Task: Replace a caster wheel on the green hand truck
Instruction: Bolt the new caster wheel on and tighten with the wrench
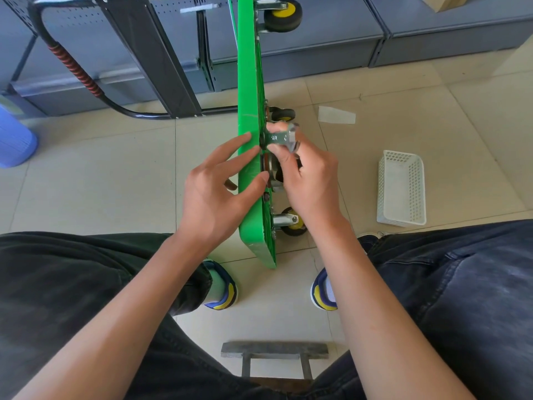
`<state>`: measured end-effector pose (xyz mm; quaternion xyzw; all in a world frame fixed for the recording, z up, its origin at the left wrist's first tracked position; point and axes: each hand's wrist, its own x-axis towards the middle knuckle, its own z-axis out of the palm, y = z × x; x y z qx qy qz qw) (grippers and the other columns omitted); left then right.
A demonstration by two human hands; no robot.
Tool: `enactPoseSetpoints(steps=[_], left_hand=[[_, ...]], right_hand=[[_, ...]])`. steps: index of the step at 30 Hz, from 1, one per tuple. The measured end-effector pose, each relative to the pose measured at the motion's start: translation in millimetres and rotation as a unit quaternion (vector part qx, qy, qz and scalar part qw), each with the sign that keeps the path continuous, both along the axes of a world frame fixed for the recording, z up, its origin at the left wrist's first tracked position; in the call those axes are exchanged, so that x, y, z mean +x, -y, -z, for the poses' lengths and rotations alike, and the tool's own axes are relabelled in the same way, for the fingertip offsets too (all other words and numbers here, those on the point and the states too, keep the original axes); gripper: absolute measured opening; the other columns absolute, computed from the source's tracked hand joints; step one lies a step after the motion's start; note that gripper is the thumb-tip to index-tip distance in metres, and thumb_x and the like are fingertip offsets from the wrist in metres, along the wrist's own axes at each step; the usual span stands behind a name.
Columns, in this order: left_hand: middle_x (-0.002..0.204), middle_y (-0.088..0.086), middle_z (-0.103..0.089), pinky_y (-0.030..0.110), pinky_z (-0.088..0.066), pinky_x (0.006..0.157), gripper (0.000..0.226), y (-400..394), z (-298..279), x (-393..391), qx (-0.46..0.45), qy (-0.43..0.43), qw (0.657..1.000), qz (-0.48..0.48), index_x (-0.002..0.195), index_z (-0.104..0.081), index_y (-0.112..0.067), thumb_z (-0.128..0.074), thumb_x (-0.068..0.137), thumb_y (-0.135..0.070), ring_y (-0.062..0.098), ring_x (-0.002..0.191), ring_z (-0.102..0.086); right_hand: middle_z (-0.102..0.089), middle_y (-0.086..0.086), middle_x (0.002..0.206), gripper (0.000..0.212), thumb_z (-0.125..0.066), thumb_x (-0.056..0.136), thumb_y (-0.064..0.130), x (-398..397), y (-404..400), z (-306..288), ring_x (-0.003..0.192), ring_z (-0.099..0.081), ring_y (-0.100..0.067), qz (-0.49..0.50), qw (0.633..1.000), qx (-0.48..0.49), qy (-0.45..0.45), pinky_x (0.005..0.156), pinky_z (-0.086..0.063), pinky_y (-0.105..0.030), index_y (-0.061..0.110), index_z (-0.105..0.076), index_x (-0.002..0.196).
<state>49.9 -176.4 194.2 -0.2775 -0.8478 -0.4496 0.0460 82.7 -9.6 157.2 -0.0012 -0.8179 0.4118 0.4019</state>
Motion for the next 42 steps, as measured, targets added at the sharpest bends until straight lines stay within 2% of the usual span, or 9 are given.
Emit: enactPoseSetpoints(steps=[3, 5, 8, 11, 18, 22, 26, 36, 42], left_hand=[[0.143, -0.01, -0.057, 0.03, -0.059, 0.074, 0.044, 0, -1, 0, 0.0, 0.002, 1.0, 0.001, 0.13, -0.068, -0.02, -0.065, 0.09, -0.039, -0.003, 0.121, -0.058], [0.143, -0.01, -0.057, 0.03, -0.06, 0.074, 0.044, -1, -1, 0, 0.0, 0.001, 1.0, 0.001, 0.13, -0.068, -0.019, -0.065, 0.091, -0.038, -0.002, 0.121, -0.058], [0.143, -0.009, -0.057, 0.031, -0.06, 0.073, 0.043, 0, 0, 0, 0.003, 0.001, 1.0, 0.0, 0.13, -0.068, -0.019, -0.066, 0.091, -0.037, -0.001, 0.122, -0.058], [0.143, -0.009, -0.058, 0.032, -0.06, 0.073, 0.042, 0, 0, 0, 0.006, 0.001, 1.0, 0.001, 0.129, -0.068, -0.02, -0.067, 0.091, -0.037, -0.001, 0.122, -0.058], [0.144, -0.008, -0.057, 0.031, -0.06, 0.075, 0.042, 0, 0, 0, 0.003, 0.002, 1.0, 0.0, 0.13, -0.068, -0.02, -0.068, 0.091, -0.036, -0.001, 0.124, -0.057], [0.143, -0.009, -0.057, 0.029, -0.059, 0.076, 0.041, -1, 0, 1, 0.0, 0.002, 1.0, -0.001, 0.129, -0.069, -0.02, -0.068, 0.091, -0.035, -0.001, 0.124, -0.057], [0.144, -0.01, -0.057, 0.031, -0.06, 0.075, 0.041, 0, 0, 0, -0.002, 0.004, 1.0, -0.003, 0.13, -0.069, -0.022, -0.068, 0.091, -0.036, -0.002, 0.123, -0.057], [0.144, -0.008, -0.057, 0.031, -0.06, 0.075, 0.042, -1, 0, 0, 0.003, 0.005, 1.0, -0.001, 0.129, -0.069, -0.021, -0.067, 0.091, -0.037, 0.0, 0.124, -0.057], [0.144, -0.007, -0.057, 0.026, -0.059, 0.074, 0.042, -1, 1, 0, 0.005, 0.004, 1.0, 0.001, 0.13, -0.069, -0.021, -0.067, 0.091, -0.036, -0.001, 0.124, -0.057]], right_hand=[[-0.078, -0.01, 0.099, 0.022, -0.065, 0.098, 0.004, -5, -1, -7, 0.076, -0.048, 0.016, -0.001, 1.0, -0.008, 0.004, 0.077, -0.034, 0.003, -0.004, -0.071, 0.117], [-0.077, -0.009, 0.095, 0.023, -0.064, 0.099, 0.008, -9, -1, -10, 0.067, -0.048, 0.015, 0.004, 1.0, -0.011, 0.022, 0.073, -0.036, 0.0, -0.002, -0.072, 0.118], [-0.077, -0.005, 0.1, 0.023, -0.062, 0.1, 0.013, -12, -2, -12, 0.075, -0.067, -0.005, 0.012, 0.998, -0.031, 0.049, 0.069, -0.054, -0.023, 0.002, -0.072, 0.119], [-0.078, -0.005, 0.103, 0.024, -0.061, 0.101, 0.015, -16, -3, -13, 0.087, -0.074, -0.023, 0.009, 0.997, -0.05, 0.064, 0.073, -0.059, -0.039, 0.004, -0.071, 0.119], [-0.076, 0.001, 0.095, 0.019, -0.059, 0.103, 0.017, -33, -6, -22, 0.085, -0.072, -0.012, -0.002, 0.992, -0.087, 0.092, 0.073, -0.058, -0.037, 0.004, -0.068, 0.114], [-0.076, 0.0, 0.085, 0.019, -0.055, 0.103, 0.024, -42, -10, -23, 0.075, -0.07, -0.025, 0.008, 0.986, -0.112, 0.121, 0.068, -0.055, -0.044, 0.01, -0.067, 0.111], [-0.076, 0.004, 0.089, 0.018, -0.054, 0.103, 0.023, -50, -14, -24, 0.081, -0.071, -0.009, 0.007, 0.979, -0.149, 0.139, 0.075, -0.058, -0.041, 0.012, -0.066, 0.108], [-0.072, -0.002, 0.083, 0.023, -0.052, 0.104, 0.027, -73, -12, -33, 0.074, -0.066, -0.015, -0.023, 0.978, -0.104, 0.179, 0.069, -0.052, -0.043, 0.01, -0.069, 0.105], [-0.073, 0.0, 0.084, 0.024, -0.052, 0.104, 0.029, -80, -15, -30, 0.076, -0.069, -0.016, -0.015, 0.969, -0.139, 0.204, 0.071, -0.056, -0.047, 0.013, -0.069, 0.102]])
